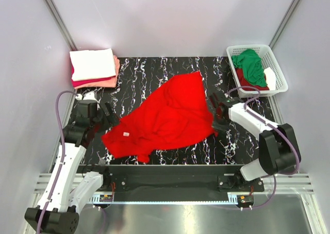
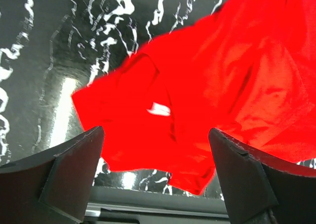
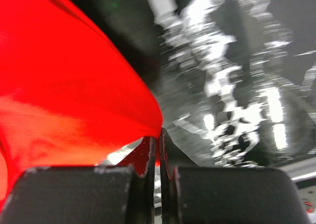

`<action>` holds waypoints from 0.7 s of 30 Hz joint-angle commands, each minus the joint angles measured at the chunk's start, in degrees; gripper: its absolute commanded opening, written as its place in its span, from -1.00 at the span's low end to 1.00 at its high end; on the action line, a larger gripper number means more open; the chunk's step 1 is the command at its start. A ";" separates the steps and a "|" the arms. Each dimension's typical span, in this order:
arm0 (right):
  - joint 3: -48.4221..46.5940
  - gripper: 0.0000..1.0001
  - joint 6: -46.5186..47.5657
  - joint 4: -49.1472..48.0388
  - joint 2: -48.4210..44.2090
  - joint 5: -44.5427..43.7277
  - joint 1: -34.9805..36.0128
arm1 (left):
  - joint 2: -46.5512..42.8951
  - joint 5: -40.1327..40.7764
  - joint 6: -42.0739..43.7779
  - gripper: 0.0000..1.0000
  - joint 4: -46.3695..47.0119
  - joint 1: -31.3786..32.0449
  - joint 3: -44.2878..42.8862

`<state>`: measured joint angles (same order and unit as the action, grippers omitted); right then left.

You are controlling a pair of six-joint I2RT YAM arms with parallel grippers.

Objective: Fold and stack the t-shirts
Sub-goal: Flatten the tshirt out

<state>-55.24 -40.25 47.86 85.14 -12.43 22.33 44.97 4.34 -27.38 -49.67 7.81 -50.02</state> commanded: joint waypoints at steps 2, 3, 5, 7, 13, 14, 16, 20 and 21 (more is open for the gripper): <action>1.89 -1.00 5.09 -1.88 -3.31 0.55 -8.69 | 1.17 -4.16 -3.99 0.83 1.33 1.49 1.23; 2.15 -1.00 5.70 -2.32 -3.84 1.34 -10.10 | 1.43 -5.21 -4.96 0.82 1.16 2.37 1.59; 2.42 -1.00 6.06 -3.20 -4.02 2.58 -12.30 | 1.61 -4.96 -7.85 0.78 1.15 5.52 2.73; 2.68 -1.00 6.67 -3.73 -3.58 3.02 -13.01 | 1.35 -4.69 -11.10 0.71 1.42 9.39 3.87; 3.74 -1.00 7.11 -5.31 -2.96 7.05 -13.19 | -1.11 -1.09 -20.24 0.46 2.38 23.79 11.16; 4.09 -1.00 7.03 -5.58 -3.14 7.67 -13.10 | -1.46 0.04 -21.48 0.38 2.21 25.48 12.13; 4.70 -1.00 6.68 -6.37 -3.05 9.34 -13.19 | -1.64 1.37 -25.07 0.25 2.30 30.65 14.33; 5.41 -1.00 6.68 -6.99 -2.88 11.37 -13.19 | -2.08 1.20 -29.75 -0.01 5.10 34.55 20.22; 5.41 -1.00 6.68 -7.07 -3.14 11.54 -13.19 | -2.08 1.29 -30.71 0.01 5.37 35.07 21.44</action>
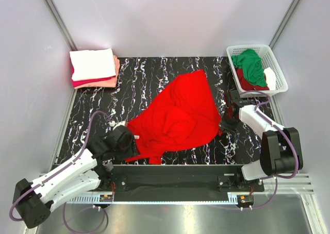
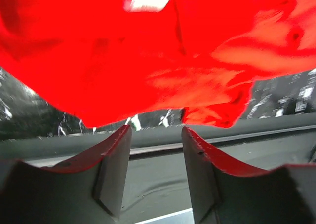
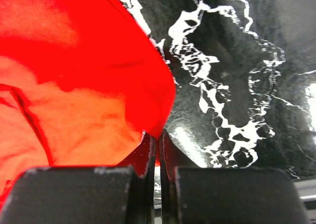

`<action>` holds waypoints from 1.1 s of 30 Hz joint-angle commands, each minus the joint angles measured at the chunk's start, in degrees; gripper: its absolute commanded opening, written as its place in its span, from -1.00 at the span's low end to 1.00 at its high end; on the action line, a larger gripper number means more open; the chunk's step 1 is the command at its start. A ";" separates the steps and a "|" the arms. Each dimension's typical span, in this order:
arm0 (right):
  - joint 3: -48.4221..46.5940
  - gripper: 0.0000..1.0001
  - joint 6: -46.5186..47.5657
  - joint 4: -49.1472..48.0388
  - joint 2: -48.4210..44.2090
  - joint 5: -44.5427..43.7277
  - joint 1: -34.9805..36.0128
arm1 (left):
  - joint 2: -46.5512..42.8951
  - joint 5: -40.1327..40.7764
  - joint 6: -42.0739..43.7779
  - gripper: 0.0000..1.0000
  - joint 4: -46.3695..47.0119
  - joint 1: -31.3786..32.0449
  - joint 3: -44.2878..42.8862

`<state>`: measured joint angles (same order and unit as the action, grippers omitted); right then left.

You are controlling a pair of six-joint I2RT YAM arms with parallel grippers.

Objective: Fold and stack the t-shirts
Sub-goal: Flatten the tshirt out

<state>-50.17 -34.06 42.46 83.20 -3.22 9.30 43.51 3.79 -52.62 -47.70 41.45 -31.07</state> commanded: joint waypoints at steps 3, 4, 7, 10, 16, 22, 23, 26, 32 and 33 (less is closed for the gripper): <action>0.34 -1.00 0.66 -1.50 -1.28 2.78 -0.16 | -0.09 3.23 -6.96 0.37 2.62 1.96 3.38; 0.43 -1.00 0.75 -1.41 -1.55 2.70 -0.07 | 0.09 3.76 -7.40 0.44 1.92 2.05 3.38; 0.60 -1.00 0.75 -1.33 -1.90 2.96 -0.07 | 0.35 5.70 -9.25 0.52 0.33 2.84 3.82; 0.60 -1.00 0.84 -1.41 -1.90 2.96 -0.16 | 1.49 7.28 -10.13 0.52 0.77 3.28 4.44; 0.51 -1.00 1.28 -1.41 -1.55 3.05 -0.07 | 9.22 9.48 -8.99 0.52 4.81 3.28 6.02; 0.34 -1.00 1.63 -1.50 -1.55 2.96 -0.16 | 11.95 12.81 -6.36 -0.23 5.34 3.37 2.69; 0.34 -1.00 1.55 -1.50 -1.29 2.96 -0.16 | 11.87 13.43 -5.14 -0.61 4.82 3.37 1.20; 0.16 -1.00 1.63 -1.50 -1.28 3.05 -0.16 | 11.69 15.71 -2.76 -1.00 -0.88 3.37 -7.58; -0.10 -1.00 1.98 -2.46 -0.41 3.05 -0.07 | 18.08 12.59 7.76 -0.74 -6.36 -1.08 -25.69; -0.10 -1.00 1.98 -2.64 -0.06 3.05 -0.16 | 19.76 10.73 9.54 -0.73 -5.57 -2.94 -26.75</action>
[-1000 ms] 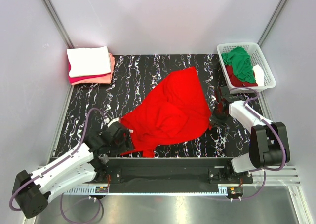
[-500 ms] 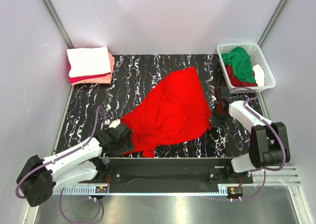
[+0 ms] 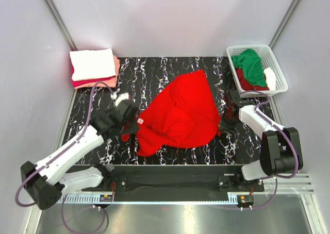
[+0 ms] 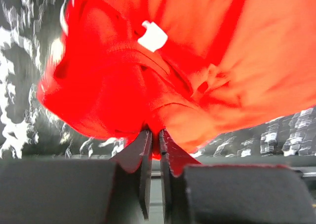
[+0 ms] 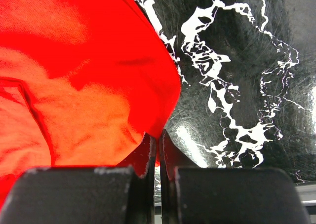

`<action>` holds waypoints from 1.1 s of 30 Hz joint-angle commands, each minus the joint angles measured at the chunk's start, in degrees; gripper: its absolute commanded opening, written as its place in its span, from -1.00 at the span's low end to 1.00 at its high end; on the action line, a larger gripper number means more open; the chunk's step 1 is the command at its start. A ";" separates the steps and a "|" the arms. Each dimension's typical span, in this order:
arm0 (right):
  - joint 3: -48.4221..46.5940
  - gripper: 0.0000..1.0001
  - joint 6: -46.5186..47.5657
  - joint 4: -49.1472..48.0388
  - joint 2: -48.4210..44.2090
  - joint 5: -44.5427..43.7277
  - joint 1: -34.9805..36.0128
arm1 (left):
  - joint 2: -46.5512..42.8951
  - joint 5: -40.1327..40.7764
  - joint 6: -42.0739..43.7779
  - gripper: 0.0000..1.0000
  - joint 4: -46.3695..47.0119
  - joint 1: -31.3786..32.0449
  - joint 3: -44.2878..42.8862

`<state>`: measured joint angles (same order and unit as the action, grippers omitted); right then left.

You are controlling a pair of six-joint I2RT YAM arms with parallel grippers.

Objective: Fold and stack the t-shirts
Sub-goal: Flatten the tshirt out

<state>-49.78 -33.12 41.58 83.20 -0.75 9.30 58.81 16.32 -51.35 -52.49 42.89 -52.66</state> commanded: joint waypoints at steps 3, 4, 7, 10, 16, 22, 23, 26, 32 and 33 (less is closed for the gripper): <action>-0.49 -1.00 1.22 -2.56 1.09 2.16 -0.16 | 13.83 -11.61 15.04 -0.70 5.35 -13.25 -6.92; -0.49 -1.00 1.22 -2.73 1.52 2.42 -0.16 | 17.01 -13.22 16.10 -0.66 6.95 -15.10 -7.19; -0.32 -1.00 1.31 -3.00 1.79 3.83 -0.16 | 31.86 -17.46 20.41 -0.51 8.38 -18.99 -13.14; -0.32 -1.00 1.57 -1.95 0.31 4.01 -0.16 | 36.74 -16.41 20.60 0.21 6.17 -17.15 -17.56; 0.82 -1.00 0.96 -2.38 -1.81 4.88 -0.16 | 22.95 -8.77 15.50 0.97 4.86 -14.07 -11.34; 1.44 -1.00 0.78 -3.61 -0.93 6.38 -0.16 | 9.41 -6.30 11.28 0.91 1.95 -12.58 -2.20; 1.53 -1.00 0.69 -3.79 -0.85 6.64 -0.16 | 7.22 -6.30 10.32 0.87 1.95 -11.61 -1.05; 1.62 -1.00 0.87 -3.96 -0.50 6.82 -0.16 | 4.40 -8.13 8.38 0.68 4.48 -10.38 4.82; 1.09 -1.00 1.39 -3.70 0.39 7.00 -0.07 | 1.22 -14.55 4.52 0.61 14.06 -10.46 15.47; 1.00 -1.00 1.40 -3.61 0.47 7.08 -0.16 | 1.40 -15.17 4.25 0.60 15.04 -10.46 16.01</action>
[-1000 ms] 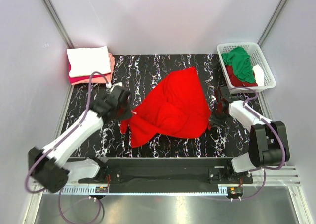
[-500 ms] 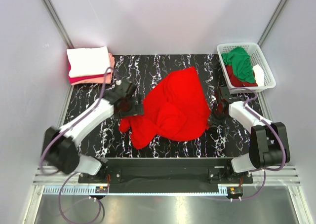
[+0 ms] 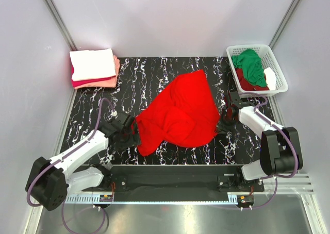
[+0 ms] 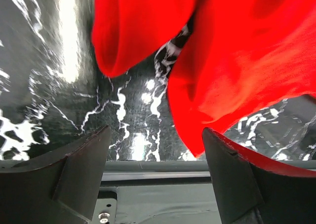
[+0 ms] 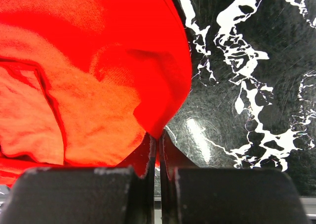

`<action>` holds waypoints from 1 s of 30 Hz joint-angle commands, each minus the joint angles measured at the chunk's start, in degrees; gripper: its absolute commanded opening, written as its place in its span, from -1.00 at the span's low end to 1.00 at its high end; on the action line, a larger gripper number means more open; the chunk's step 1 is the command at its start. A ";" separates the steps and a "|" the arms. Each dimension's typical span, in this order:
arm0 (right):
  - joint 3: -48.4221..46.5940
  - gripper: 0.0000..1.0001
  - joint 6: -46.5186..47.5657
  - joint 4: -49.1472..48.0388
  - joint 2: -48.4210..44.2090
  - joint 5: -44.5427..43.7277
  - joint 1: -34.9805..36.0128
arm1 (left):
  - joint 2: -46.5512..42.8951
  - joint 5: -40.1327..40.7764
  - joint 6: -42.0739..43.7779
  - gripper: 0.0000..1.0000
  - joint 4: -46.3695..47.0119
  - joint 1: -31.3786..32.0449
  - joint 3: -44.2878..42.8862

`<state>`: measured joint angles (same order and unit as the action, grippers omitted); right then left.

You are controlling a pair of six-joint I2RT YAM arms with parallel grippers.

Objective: Fold and stack the t-shirts
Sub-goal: Flatten the tshirt out

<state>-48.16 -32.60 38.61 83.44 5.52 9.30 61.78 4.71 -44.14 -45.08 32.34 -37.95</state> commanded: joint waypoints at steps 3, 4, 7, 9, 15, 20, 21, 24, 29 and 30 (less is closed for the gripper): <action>-0.62 -1.00 0.87 -0.55 0.23 0.72 -0.16 | 0.53 -4.36 -4.02 0.51 10.97 0.09 3.58; -0.70 -1.00 0.87 -0.64 0.32 0.81 -0.07 | 1.14 -4.36 -4.20 0.49 11.59 0.09 4.02; -0.62 -1.00 0.96 -0.55 0.23 0.81 -0.07 | 2.82 -4.36 -4.73 0.43 14.66 0.18 5.87; -0.71 -1.00 0.96 -0.55 0.41 0.90 -0.16 | 3.70 -4.18 -4.99 0.38 16.33 0.09 6.49; -0.88 -1.00 1.31 -0.38 0.67 0.99 -0.07 | 7.04 -3.65 -5.26 0.08 19.23 0.09 7.81; -0.97 -1.00 1.31 -0.47 1.02 0.98 -0.07 | 7.66 -4.36 -5.08 -0.47 22.84 0.09 8.69; -1.06 -1.00 1.40 -0.55 1.20 0.99 -0.16 | 7.48 -4.36 -4.90 -0.62 22.76 0.09 8.34; -1.23 -1.00 1.57 -0.29 1.03 1.16 -0.07 | 4.68 -2.78 -4.64 -1.00 17.85 0.18 5.19; -3.51 -1.00 1.75 3.13 -2.22 1.07 -0.07 | -4.81 1.78 -3.32 -1.00 3.09 0.18 -4.30; -4.30 -1.00 1.40 4.01 -4.32 0.90 -0.16 | -5.87 2.40 -2.89 -1.00 0.89 0.18 -6.32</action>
<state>-48.80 -31.73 39.94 83.99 5.69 9.30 60.75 2.85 -48.64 -37.01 32.36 -36.49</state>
